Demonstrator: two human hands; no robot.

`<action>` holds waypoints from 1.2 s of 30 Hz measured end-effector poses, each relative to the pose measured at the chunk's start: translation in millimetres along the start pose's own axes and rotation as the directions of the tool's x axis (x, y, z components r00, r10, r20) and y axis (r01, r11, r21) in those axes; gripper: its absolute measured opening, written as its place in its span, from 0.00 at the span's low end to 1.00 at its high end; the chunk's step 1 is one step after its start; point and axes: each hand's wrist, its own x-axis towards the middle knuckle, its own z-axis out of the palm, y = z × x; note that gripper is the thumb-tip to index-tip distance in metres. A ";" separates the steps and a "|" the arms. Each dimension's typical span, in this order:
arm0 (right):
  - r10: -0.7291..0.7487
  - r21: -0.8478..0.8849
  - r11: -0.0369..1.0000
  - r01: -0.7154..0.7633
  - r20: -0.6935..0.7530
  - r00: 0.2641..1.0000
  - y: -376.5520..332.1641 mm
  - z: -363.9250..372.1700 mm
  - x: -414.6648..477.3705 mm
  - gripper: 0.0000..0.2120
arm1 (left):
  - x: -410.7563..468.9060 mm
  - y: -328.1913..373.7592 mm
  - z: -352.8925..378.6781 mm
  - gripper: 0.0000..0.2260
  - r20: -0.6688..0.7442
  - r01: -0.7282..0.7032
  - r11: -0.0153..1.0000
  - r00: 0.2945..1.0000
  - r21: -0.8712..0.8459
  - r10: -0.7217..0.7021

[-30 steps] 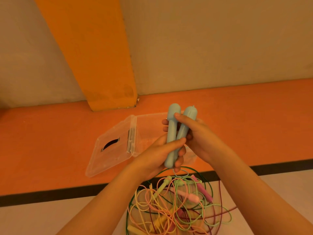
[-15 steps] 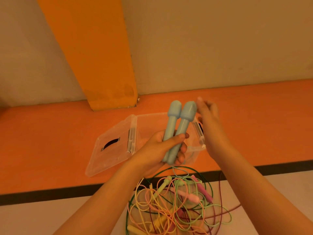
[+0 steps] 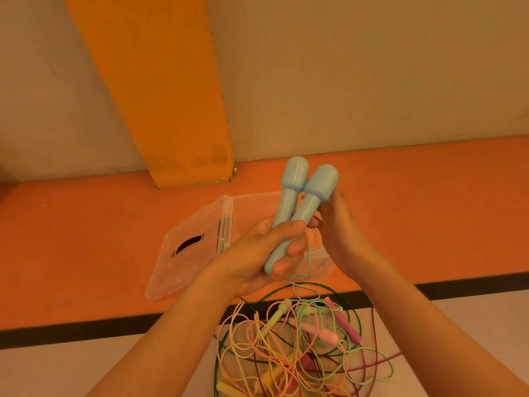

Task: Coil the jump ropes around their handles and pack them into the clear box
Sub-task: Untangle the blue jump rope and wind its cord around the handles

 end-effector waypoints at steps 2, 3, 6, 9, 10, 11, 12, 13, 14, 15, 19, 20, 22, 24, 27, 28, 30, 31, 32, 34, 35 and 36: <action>-0.013 0.013 1.000 0.013 0.010 1.000 0.9 -4.4 0.6 0.25 | -2.8 -0.2 2.0 0.08 0.045 0.025 0.999 0.999 -0.021 -0.024; -0.011 0.010 1.000 0.010 0.043 0.999 -0.4 -5.1 -0.4 0.29 | -3.7 -0.7 2.5 0.08 0.055 0.028 0.999 0.998 -0.024 -0.027; 0.032 0.012 0.999 -0.034 0.130 0.991 -3.0 -0.4 -3.6 0.25 | -4.0 -0.3 0.5 0.08 0.000 -0.011 1.000 1.000 -0.017 0.011; 0.059 -0.023 0.998 -0.056 0.137 0.989 -2.3 4.5 -3.6 0.27 | -1.3 2.5 -7.9 0.07 -0.123 -0.084 0.991 0.988 0.102 0.096; 0.060 -0.046 0.997 -0.055 0.122 0.991 -3.0 6.1 -4.1 0.25 | -0.2 2.6 -10.4 0.05 -0.151 -0.107 0.977 0.979 0.185 0.136; 0.071 -0.065 0.996 -0.064 0.113 0.991 -3.1 6.4 -4.8 0.24 | 0.5 2.2 -12.0 0.05 -0.181 -0.127 0.955 0.967 0.269 0.179; 0.090 -0.088 0.993 -0.080 0.118 0.989 -2.5 6.5 -4.5 0.23 | 1.8 1.6 -13.1 0.05 -0.219 -0.136 0.929 0.951 0.345 0.220; 0.120 -0.105 0.989 -0.105 0.143 0.982 -2.2 6.9 -5.1 0.23 | 2.6 1.6 -13.2 0.05 -0.260 -0.140 0.903 0.930 0.406 0.261; 0.150 -0.132 0.983 -0.127 0.182 0.972 -3.1 7.4 -6.8 0.23 | 3.8 2.0 -13.8 0.04 -0.304 -0.145 0.882 0.903 0.448 0.303; 0.176 -0.177 0.974 -0.138 0.222 0.959 -3.1 8.5 -9.2 0.24 | 4.6 3.2 -14.8 0.03 -0.350 -0.154 0.868 0.871 0.473 0.345; 0.258 -0.347 0.928 -0.139 0.325 0.910 3.9 12.9 -21.5 0.23 | 6.2 17.6 -26.2 0.02 -0.518 -0.220 0.833 0.694 0.508 0.499; 0.266 -0.369 0.920 -0.133 0.338 0.903 5.5 14.6 -24.2 0.22 | 5.2 22.3 -30.8 0.02 -0.544 -0.235 0.825 0.654 0.514 0.526; 0.263 -0.390 0.914 -0.114 0.353 0.898 7.5 17.6 -27.6 0.20 | 2.3 29.8 -39.6 0.04 -0.577 -0.258 0.815 0.598 0.520 0.557; 0.253 -0.381 0.918 -0.108 0.354 0.900 5.3 19.8 -29.5 0.19 | -1.7 33.1 -47.2 0.04 -0.578 -0.234 0.801 0.585 0.551 0.569; 0.239 -0.388 0.918 -0.088 0.362 0.901 -1.5 20.0 -31.2 0.18 | -7.1 32.0 -53.5 0.04 -0.525 -0.178 0.744 0.605 0.644 0.599; 0.241 -0.401 0.913 -0.078 0.375 0.895 -2.6 19.8 -31.7 0.18 | -7.9 31.4 -54.4 0.05 -0.509 -0.169 0.727 0.610 0.665 0.608; 0.258 -0.420 0.905 -0.074 0.402 0.878 -2.9 19.5 -33.6 0.18 | -9.5 31.2 -53.9 0.05 -0.504 -0.170 0.729 0.617 0.664 0.604; 0.269 -0.426 0.901 -0.077 0.414 0.869 -2.2 19.3 -34.6 0.17 | -10.1 31.1 -53.3 0.05 -0.511 -0.184 0.747 0.625 0.638 0.590; 0.278 -0.428 0.900 -0.079 0.426 0.861 -1.4 19.6 -35.3 0.17 | -10.1 31.1 -52.3 0.05 -0.514 -0.202 0.768 0.637 0.607 0.574; 0.291 -0.428 0.900 -0.086 0.440 0.850 -0.8 19.5 -36.3 0.17 | -9.7 30.6 -50.6 0.06 -0.517 -0.221 0.796 0.658 0.563 0.548; 0.295 -0.431 0.898 -0.089 0.439 0.848 -1.5 18.8 -36.8 0.17 | -8.8 30.1 -50.4 0.06 -0.524 -0.228 0.808 0.659 0.544 0.539; 0.301 -0.441 0.893 -0.092 0.431 0.851 -1.2 17.5 -36.1 0.18 | -8.0 30.1 -50.7 0.04 -0.538 -0.238 0.819 0.653 0.523 0.533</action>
